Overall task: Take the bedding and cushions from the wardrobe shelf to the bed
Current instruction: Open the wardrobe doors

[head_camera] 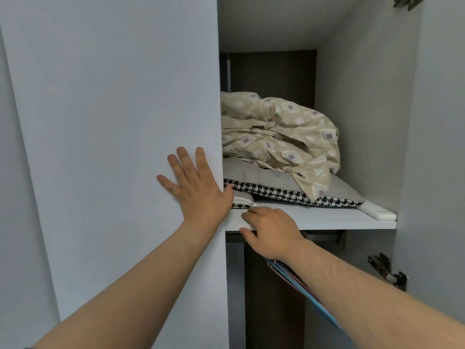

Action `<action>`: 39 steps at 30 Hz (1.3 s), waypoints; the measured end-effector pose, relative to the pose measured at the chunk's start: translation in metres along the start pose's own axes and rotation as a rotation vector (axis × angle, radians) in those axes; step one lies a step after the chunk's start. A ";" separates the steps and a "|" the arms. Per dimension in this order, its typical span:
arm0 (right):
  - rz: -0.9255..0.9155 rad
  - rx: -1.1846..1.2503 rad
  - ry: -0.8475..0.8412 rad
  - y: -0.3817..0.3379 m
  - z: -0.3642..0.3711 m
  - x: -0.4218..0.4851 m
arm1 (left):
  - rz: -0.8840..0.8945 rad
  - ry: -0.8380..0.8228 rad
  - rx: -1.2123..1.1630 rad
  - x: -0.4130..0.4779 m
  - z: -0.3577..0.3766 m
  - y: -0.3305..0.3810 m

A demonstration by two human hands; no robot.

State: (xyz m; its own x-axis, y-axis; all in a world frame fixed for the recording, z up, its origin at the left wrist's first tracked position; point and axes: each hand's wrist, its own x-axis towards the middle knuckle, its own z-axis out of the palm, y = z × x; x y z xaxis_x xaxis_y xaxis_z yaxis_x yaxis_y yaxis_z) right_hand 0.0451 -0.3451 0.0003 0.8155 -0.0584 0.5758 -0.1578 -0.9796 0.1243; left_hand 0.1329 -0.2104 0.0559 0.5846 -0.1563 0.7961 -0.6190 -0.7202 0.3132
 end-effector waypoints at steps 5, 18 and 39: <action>-0.004 -0.040 0.172 0.004 0.020 -0.001 | -0.018 0.039 -0.002 0.000 0.004 0.003; 0.229 0.379 -0.074 -0.002 -0.015 -0.003 | -0.006 -0.028 -0.246 -0.047 -0.079 -0.007; -0.050 1.869 -0.089 -0.358 -0.271 0.009 | -0.175 -0.241 -0.549 -0.141 -0.350 -0.172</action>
State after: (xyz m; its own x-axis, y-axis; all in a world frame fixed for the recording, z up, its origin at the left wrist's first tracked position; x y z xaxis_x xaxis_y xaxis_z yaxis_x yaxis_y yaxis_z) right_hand -0.0421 0.0567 0.1794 0.8321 0.0248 0.5540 0.5488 0.1064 -0.8291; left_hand -0.0270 0.1721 0.0710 0.7642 -0.2616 0.5896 -0.6450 -0.3068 0.6999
